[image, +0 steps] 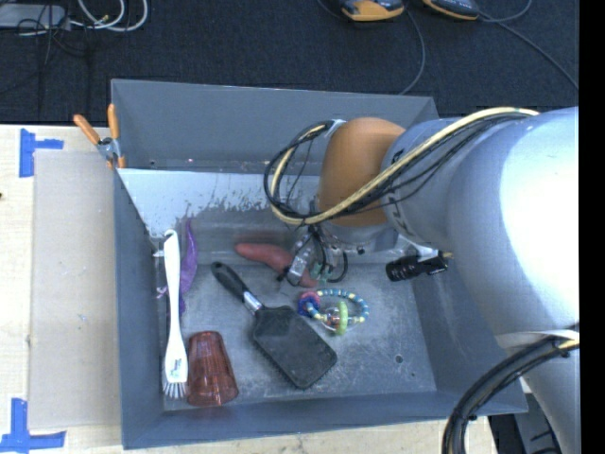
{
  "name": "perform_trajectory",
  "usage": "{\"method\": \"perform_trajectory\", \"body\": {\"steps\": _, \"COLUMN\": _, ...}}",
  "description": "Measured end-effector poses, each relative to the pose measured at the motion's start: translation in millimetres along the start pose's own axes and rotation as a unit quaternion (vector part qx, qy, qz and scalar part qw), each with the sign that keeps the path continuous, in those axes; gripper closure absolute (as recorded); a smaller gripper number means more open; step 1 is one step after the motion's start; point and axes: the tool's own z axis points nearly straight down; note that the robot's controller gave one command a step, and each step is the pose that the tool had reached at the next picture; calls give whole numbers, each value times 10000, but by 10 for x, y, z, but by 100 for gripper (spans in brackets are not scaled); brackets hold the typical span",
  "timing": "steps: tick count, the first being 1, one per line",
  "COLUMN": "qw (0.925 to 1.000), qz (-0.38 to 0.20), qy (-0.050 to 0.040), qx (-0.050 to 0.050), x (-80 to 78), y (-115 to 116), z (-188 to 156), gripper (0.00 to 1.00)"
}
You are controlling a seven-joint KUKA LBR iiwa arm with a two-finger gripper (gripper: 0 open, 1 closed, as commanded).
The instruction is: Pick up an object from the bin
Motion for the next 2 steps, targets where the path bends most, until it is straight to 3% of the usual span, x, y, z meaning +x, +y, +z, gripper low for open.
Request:
{"method": "perform_trajectory", "body": {"steps": 1, "qw": 9986, "qz": -518, "qy": -59, "qx": -49, "x": -6, "y": 24, "z": -740, "gripper": 100}}
{"method": "perform_trajectory", "body": {"steps": 2, "qw": 10000, "qz": -8, "qy": -14, "qx": -7, "x": -16, "y": 12, "z": -1161, "gripper": 100}}
